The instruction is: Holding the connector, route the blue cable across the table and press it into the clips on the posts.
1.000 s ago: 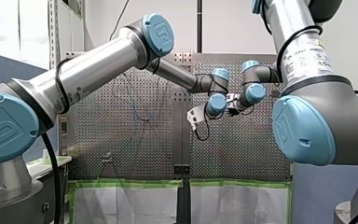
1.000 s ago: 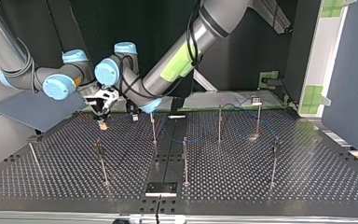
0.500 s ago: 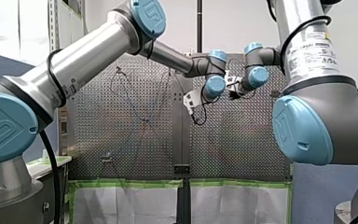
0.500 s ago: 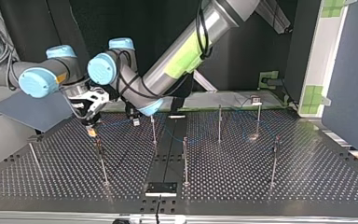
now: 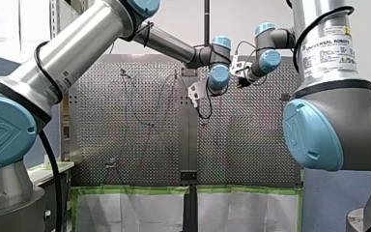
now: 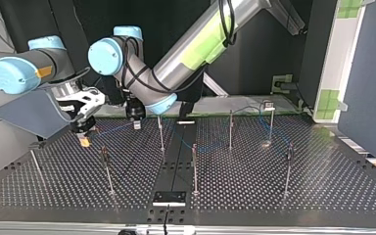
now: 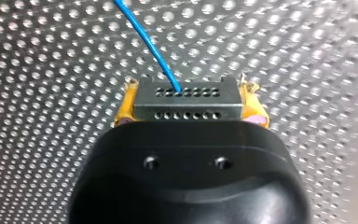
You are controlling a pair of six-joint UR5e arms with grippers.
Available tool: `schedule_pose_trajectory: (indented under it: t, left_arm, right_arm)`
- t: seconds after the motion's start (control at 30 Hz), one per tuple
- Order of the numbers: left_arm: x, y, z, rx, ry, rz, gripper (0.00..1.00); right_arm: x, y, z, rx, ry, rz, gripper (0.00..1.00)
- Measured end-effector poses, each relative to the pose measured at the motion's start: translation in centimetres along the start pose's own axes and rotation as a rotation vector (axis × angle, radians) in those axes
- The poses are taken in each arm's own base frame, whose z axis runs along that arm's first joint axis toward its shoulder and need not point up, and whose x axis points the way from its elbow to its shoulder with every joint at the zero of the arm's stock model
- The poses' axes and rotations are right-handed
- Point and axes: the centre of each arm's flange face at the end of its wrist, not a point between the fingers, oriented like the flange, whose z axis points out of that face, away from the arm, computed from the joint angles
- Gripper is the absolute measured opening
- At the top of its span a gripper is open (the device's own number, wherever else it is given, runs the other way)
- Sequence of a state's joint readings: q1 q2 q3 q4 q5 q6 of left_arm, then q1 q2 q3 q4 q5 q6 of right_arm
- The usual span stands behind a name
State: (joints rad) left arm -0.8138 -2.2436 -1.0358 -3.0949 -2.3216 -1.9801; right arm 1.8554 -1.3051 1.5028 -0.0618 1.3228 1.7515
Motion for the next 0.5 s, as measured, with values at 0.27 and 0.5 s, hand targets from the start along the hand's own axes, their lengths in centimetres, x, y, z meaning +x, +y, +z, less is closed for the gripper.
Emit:
schedule_pose_trajectory:
  t: [0.27,0.5]
  left_arm:
    - [-5.0,-2.0,-1.7,0.091,-0.049,-0.020,0.00]
    - [-10.0,-2.6,-1.1,0.161,-0.129,-0.092,0.00]
  right_arm:
    - [3.2,-0.9,-2.1,0.010,0.046,-0.011,0.00]
    - [6.5,-2.2,-4.1,0.036,0.109,-0.033,0.00]
